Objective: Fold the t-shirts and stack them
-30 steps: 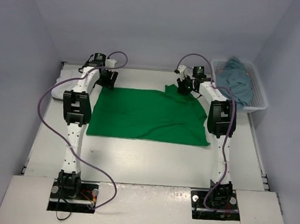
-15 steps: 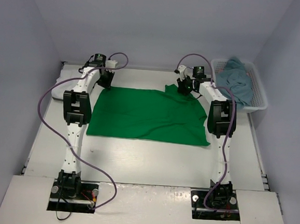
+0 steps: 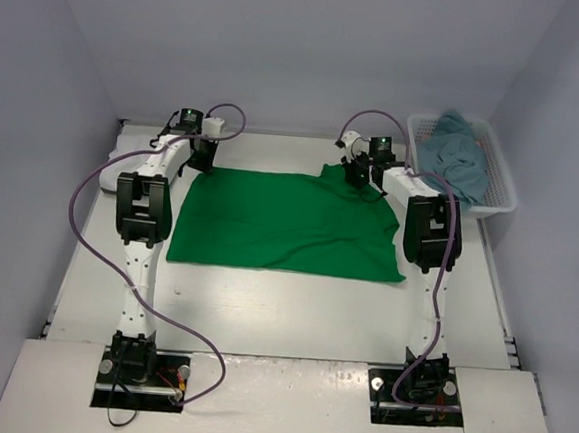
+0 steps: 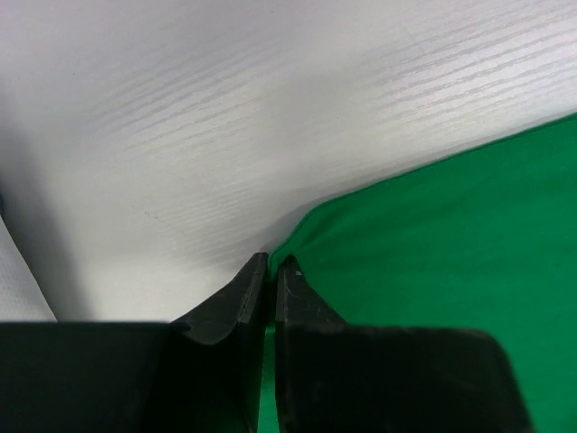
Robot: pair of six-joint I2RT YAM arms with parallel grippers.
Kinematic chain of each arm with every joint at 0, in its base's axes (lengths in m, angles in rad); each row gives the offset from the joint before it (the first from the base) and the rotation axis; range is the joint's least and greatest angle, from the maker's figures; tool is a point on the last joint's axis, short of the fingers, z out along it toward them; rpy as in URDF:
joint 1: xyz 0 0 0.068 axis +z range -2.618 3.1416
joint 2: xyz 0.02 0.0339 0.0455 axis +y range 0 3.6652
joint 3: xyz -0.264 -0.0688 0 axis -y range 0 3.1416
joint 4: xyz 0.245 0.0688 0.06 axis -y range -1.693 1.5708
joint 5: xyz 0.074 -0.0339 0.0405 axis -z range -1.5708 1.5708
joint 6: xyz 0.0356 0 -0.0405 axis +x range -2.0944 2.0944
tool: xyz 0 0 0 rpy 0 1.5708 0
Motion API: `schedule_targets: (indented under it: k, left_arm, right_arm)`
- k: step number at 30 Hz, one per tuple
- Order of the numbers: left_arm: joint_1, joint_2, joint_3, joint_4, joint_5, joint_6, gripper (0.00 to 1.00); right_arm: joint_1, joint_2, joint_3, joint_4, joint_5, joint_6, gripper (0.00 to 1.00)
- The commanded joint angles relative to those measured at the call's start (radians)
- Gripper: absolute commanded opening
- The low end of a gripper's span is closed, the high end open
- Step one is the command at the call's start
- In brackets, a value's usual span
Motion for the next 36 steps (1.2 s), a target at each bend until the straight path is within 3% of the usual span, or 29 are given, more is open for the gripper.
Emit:
schedule_targets:
  k: [1,13,32,36]
  left_arm:
    - [0.013,-0.114,-0.024,0.06,-0.021,-0.022,0.0]
    - [0.013,-0.174,-0.098,0.104,0.01,-0.04,0.0]
    - [0.013,-0.347,-0.331,0.371,0.002,-0.098,0.0]
    - [0.013,-0.37,-0.348,0.367,0.027,-0.095,0.0]
  right_arm:
    - [0.007,-0.109,-0.074,0.113,0.117,0.031,0.0]
    - [0.016,-0.233,-0.166,0.176,0.075,-0.019,0.0]
    - [0.014,-0.181,-0.175,0.211,0.069,-0.039,0.0]
    - [0.016,-0.206,-0.189,0.231,0.069,-0.036,0.0]
